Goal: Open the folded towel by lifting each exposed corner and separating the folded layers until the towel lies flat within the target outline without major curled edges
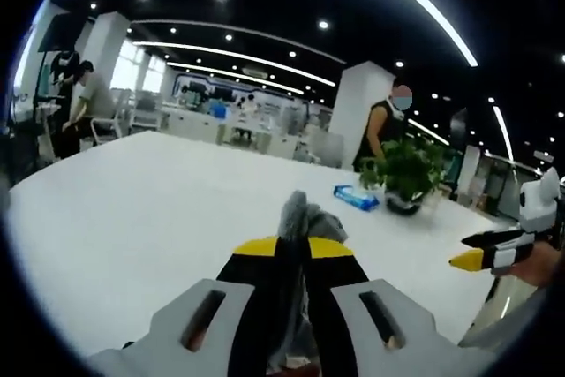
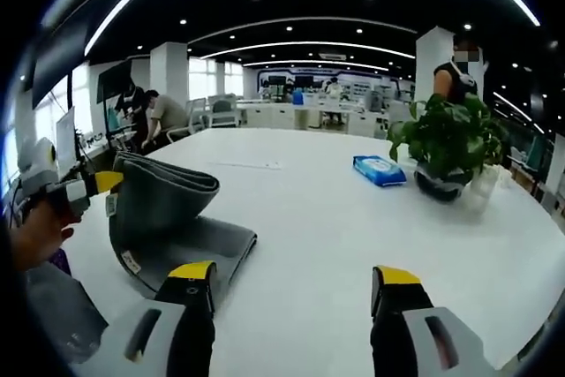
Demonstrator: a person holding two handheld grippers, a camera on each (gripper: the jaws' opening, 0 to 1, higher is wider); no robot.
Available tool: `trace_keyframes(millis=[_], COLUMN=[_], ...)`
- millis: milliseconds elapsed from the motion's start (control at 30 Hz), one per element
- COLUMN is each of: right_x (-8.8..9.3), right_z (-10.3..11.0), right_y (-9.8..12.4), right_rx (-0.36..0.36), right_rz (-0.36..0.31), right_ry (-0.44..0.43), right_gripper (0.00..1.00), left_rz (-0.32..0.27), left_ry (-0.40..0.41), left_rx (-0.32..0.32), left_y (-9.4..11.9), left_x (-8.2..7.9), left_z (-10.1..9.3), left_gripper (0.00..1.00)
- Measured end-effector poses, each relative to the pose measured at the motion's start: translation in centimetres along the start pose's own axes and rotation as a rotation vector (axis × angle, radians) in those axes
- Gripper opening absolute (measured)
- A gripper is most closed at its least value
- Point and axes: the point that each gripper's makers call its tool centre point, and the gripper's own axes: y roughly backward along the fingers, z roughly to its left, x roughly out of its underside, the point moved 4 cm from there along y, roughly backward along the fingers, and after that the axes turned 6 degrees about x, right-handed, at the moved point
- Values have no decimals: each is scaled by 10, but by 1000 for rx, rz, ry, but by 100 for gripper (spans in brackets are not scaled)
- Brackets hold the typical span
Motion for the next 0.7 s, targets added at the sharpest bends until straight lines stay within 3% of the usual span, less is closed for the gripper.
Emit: trace_keyframes(millis=[400,467,700], right_x=[2,2,3], right_z=[5,5,8], right_y=[-2,-2,-1], right_rx=[-25,-28,-39], right_rz=[12,13,19], right_ry=[11,7,7], right_gripper=[70,70,70], left_rz=[-11,-6,6], left_ry=[52,23,3], left_rx=[-181,-234,-304], left_y=[22,25,32], left_x=[3,4,5], left_z=[36,45,52], left_gripper=[9,9,9])
